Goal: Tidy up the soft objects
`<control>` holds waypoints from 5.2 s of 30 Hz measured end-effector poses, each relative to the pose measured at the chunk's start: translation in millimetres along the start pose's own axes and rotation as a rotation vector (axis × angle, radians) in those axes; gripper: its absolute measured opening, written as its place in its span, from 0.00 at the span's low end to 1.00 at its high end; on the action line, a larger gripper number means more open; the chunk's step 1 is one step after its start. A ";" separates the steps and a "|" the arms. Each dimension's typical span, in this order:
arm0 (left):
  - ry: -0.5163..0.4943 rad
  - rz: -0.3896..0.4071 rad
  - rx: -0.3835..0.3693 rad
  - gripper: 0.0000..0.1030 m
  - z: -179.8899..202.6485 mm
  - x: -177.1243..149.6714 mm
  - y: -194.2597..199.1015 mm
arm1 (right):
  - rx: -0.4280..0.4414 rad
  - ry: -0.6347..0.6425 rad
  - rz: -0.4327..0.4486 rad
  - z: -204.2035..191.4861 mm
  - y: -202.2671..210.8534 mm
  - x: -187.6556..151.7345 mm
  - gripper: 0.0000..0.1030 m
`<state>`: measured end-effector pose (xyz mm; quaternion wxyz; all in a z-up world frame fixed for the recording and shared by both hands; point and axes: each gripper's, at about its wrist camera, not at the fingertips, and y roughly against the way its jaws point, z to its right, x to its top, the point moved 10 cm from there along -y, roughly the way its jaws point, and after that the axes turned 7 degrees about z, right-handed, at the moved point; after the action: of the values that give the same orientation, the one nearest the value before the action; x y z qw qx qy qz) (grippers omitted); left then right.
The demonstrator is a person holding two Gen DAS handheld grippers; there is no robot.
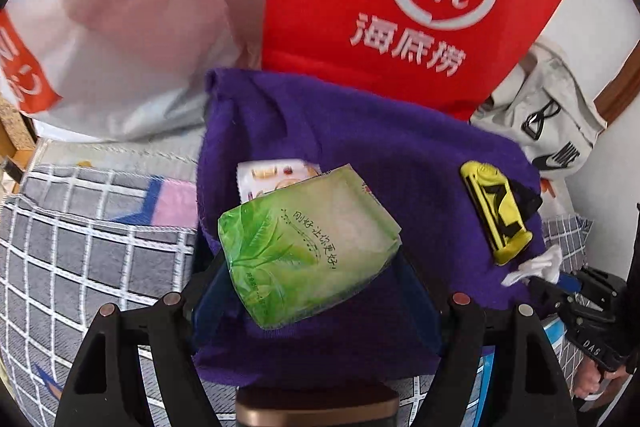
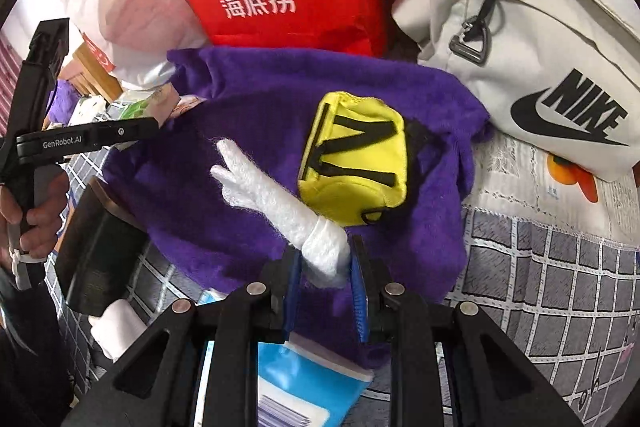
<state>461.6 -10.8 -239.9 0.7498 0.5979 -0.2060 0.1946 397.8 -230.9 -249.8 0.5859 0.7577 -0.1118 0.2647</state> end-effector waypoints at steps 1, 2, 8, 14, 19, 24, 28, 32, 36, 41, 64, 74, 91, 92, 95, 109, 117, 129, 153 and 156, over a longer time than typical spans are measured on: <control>-0.005 -0.012 -0.012 0.75 2.7 -1.8 -4.0 | -0.001 -0.003 -0.004 2.4 -1.3 -0.6 0.23; -0.004 -0.018 -0.021 0.76 4.5 -3.3 -5.9 | -0.002 -0.005 -0.007 3.2 -2.2 -1.1 0.23; 0.006 -0.055 -0.062 0.77 10.7 -9.4 -15.7 | -0.005 0.006 -0.017 3.7 -8.5 -3.2 0.23; -0.001 -0.053 -0.049 0.78 12.0 -10.6 -14.8 | 0.001 0.012 -0.032 1.0 -14.8 -5.6 0.42; -0.015 -0.053 0.005 0.80 10.6 -11.6 -11.3 | -0.010 0.032 0.006 -2.2 -7.7 0.1 0.57; -0.017 -0.045 0.037 0.84 5.9 -13.6 4.2 | -0.016 0.008 0.045 -2.5 10.6 6.5 0.57; -0.016 -0.014 0.048 0.84 3.8 -15.7 27.6 | -0.037 -0.002 0.090 -5.9 33.7 10.8 0.57; -0.021 0.038 0.052 0.84 2.5 -18.8 56.6 | -0.034 -0.013 0.148 -14.6 63.3 9.3 0.57; -0.025 0.073 0.038 0.84 0.1 -30.3 90.5 | -0.033 -0.015 0.199 -31.4 93.5 -2.8 0.57; -0.026 0.106 0.014 0.84 8.1 -53.4 122.2 | -0.006 -0.038 0.252 -54.9 128.5 -24.0 0.57; 0.030 0.149 -0.033 0.84 1.0 -191.7 185.4 | -0.089 -0.019 0.031 -87.4 117.3 -227.1 0.44; 0.047 0.127 -0.002 0.84 -13.2 -218.5 178.3 | -0.195 0.116 0.011 -95.9 98.9 -246.3 0.44; 0.021 0.099 0.001 0.84 -3.6 -231.5 168.5 | -0.179 0.070 0.060 -72.2 100.2 -232.6 0.42; 0.021 0.097 0.001 0.84 -3.2 -231.8 167.9 | -0.182 0.075 0.071 -72.0 97.8 -228.9 0.38; 0.014 0.094 0.004 0.84 -1.5 -233.4 166.6 | -0.164 0.093 0.092 -75.9 95.4 -224.6 0.21; -0.101 0.093 -0.043 0.83 22.9 -238.9 142.7 | -0.153 0.093 0.097 -71.6 100.0 -232.2 0.24; -0.213 0.092 -0.060 0.82 35.8 -231.9 120.2 | -0.134 0.080 0.111 -65.2 105.6 -233.6 0.20; -0.357 0.087 -0.065 0.44 55.8 -228.8 93.6 | -0.140 0.083 0.103 -56.8 101.8 -230.7 0.25; -0.220 0.086 -0.100 0.05 30.1 -238.3 112.7 | -0.164 0.067 0.174 -60.3 106.0 -229.2 0.20; -0.191 0.093 -0.100 0.05 25.7 -239.9 122.7 | -0.170 0.064 0.177 -59.7 113.1 -229.5 0.20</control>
<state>192.2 -21.1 -264.6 0.7456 0.5655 -0.3137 0.1607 135.8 -239.4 -268.0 0.6255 0.6837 -0.1817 0.3291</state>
